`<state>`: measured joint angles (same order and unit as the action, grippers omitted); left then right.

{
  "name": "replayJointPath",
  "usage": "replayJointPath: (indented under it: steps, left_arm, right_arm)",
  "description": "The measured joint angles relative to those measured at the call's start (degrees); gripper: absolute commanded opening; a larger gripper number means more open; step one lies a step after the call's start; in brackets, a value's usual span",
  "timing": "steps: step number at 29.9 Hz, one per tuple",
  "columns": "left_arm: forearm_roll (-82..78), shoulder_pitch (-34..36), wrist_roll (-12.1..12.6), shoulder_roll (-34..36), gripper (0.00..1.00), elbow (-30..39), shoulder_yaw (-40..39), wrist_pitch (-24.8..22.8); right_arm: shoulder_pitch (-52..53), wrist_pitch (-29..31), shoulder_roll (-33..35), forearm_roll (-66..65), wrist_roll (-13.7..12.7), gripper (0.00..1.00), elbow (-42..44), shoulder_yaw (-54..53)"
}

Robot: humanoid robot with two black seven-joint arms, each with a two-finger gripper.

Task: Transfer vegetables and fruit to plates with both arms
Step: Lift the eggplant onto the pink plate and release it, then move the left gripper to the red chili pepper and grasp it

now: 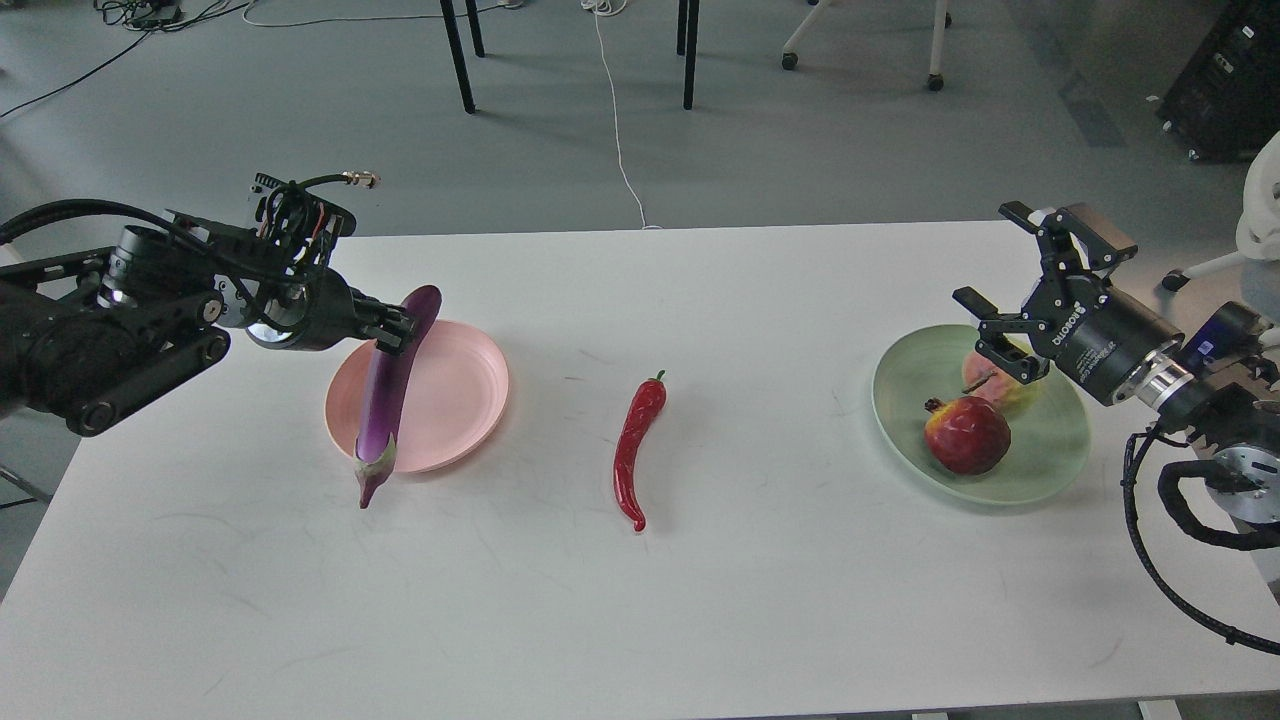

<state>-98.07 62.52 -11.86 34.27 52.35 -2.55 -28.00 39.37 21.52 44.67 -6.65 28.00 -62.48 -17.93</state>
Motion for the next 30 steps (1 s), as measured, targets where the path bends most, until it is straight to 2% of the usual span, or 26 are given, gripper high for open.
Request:
replayJointPath:
  steps: [4, 5, 8, 13, 16, 21, 24, 27, 30]
  left_arm:
    - [0.0, -0.4, 0.1, -1.3, 0.3, -2.5, 0.0, 0.0]
    - [0.0, -0.4, 0.0, -1.6, 0.34, -3.1, 0.0, 0.0]
    - [-0.2, -0.5, -0.1, -2.1, 0.58, -4.2, 0.0, 0.0]
    - [-0.3, -0.5, -1.0, -2.1, 0.79, -4.5, 0.0, 0.0]
    - [-0.2, -0.3, -1.2, -1.9, 0.87, -4.5, 0.0, 0.0]
    - [0.2, 1.3, -2.8, -2.3, 0.9, -2.2, -0.8, 0.0]
    - [0.6, 3.5, -2.7, -3.5, 0.9, 1.5, -1.2, 0.0]
    - [1.4, 4.6, -1.3, -5.6, 0.9, 4.6, -1.6, 0.0]
    - [4.7, 4.8, 2.5, -8.4, 0.9, 7.1, -3.3, 0.4]
  right_arm:
    - [0.0, 0.0, 0.0, -0.1, 0.0, 0.98, 0.0, 0.0]
    - [0.0, 0.0, 0.0, -0.1, 0.0, 0.98, 0.0, 0.0]
    - [-0.1, 0.0, 0.1, -0.1, 0.0, 0.98, 0.0, -0.1]
    - [-0.3, -0.1, 0.1, -0.1, 0.0, 0.98, 0.0, -0.1]
    - [-0.3, 0.0, 0.2, -0.1, 0.0, 0.98, -0.1, -0.1]
    - [-0.4, 0.0, 0.4, -0.1, 0.0, 0.98, -0.2, -0.1]
    - [-0.5, 0.0, 0.4, -0.1, 0.0, 0.98, -0.2, 0.0]
    - [-0.5, 0.0, 0.4, -0.1, 0.0, 0.98, -0.2, 0.0]
    - [-0.5, 0.0, 0.5, -0.1, 0.0, 0.98, -0.2, 0.0]
